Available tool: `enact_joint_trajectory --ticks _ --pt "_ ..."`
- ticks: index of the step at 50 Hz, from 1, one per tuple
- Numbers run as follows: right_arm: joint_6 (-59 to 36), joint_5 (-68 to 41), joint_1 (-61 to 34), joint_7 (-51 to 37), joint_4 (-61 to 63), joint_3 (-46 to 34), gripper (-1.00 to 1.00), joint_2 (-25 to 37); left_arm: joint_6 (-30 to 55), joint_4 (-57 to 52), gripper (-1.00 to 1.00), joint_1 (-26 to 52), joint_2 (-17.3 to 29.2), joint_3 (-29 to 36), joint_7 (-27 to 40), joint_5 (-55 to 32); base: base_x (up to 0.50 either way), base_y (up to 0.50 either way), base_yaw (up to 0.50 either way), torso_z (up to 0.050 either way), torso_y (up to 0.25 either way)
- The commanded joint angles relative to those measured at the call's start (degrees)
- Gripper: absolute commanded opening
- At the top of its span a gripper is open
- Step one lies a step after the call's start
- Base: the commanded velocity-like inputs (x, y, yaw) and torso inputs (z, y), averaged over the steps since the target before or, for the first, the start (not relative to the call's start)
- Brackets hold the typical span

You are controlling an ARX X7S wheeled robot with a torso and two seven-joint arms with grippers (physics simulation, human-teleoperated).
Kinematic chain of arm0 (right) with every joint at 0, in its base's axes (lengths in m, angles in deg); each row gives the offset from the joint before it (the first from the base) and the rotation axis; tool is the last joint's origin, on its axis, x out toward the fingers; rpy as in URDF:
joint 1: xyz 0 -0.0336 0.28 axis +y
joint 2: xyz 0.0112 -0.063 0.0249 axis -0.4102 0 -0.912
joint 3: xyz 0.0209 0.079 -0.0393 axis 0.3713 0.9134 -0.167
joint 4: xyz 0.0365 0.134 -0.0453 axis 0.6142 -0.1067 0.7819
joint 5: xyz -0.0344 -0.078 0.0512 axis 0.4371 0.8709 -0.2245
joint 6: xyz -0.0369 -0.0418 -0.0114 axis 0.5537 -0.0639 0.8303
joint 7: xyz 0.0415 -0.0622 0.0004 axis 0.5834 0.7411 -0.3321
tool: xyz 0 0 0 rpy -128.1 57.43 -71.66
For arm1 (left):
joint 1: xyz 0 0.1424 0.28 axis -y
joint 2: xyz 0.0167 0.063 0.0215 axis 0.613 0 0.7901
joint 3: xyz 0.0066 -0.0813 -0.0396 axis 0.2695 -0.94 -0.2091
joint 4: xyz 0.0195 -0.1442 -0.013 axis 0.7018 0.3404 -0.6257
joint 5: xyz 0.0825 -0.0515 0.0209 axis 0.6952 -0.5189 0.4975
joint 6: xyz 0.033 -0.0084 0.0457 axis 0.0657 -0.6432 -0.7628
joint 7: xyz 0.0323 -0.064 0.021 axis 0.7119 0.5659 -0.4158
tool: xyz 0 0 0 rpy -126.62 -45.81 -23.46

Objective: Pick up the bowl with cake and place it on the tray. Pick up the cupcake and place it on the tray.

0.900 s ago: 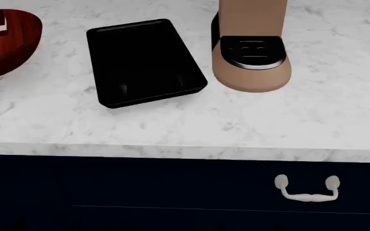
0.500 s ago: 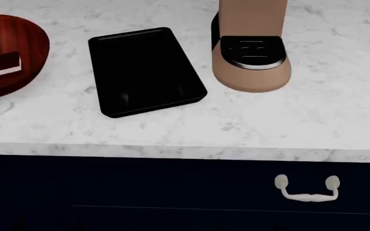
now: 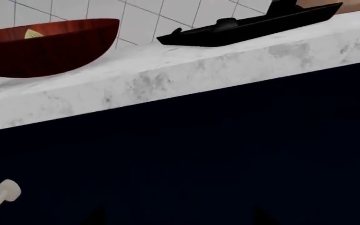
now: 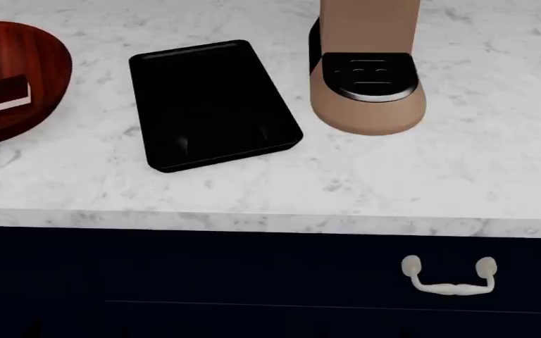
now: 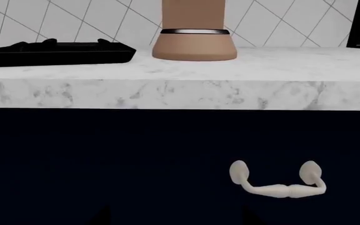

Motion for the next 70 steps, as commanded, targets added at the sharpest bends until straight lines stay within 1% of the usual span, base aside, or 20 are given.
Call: enact_joint_trajectory --ticks 1,9,25,60,66,70 --pt "0.3 -0.7 -0.1 -0.9 -0.2 -0.9 1.00 0.8 -1.5 -0.1 1.00 -0.2 0.6 0.4 -0.1 -1.8 0.00 0.00 0.00 0.000 0.000" --pt "0.1 -1.1 -0.1 -1.6 0.0 -1.6 1.00 1.4 -1.1 -0.7 1.00 -0.3 0.9 0.5 -0.6 -3.2 0.00 0.00 0.00 0.007 0.000" --pt "0.1 -1.6 -0.8 -2.3 -1.1 -2.8 1.00 2.5 -1.0 0.5 1.00 0.5 1.2 1.4 -0.4 -4.2 0.00 0.00 0.00 0.050 0.000" --pt "0.3 -3.4 -0.5 -4.0 -0.2 -4.1 1.00 3.9 -1.4 -1.3 1.00 -0.2 2.4 2.9 1.2 -4.6 0.00 0.00 0.00 0.050 0.000" --pt "0.4 -3.6 -0.6 -4.2 -0.3 -4.3 1.00 4.0 -1.2 -1.2 1.00 0.0 2.6 3.2 1.8 -4.3 0.00 0.00 0.00 0.002 0.000" --pt "0.7 -3.7 -0.8 -4.3 -0.6 -4.5 1.00 4.1 -1.6 -1.6 1.00 -0.2 2.6 2.8 1.2 -5.9 0.00 0.00 0.00 0.049 0.000"
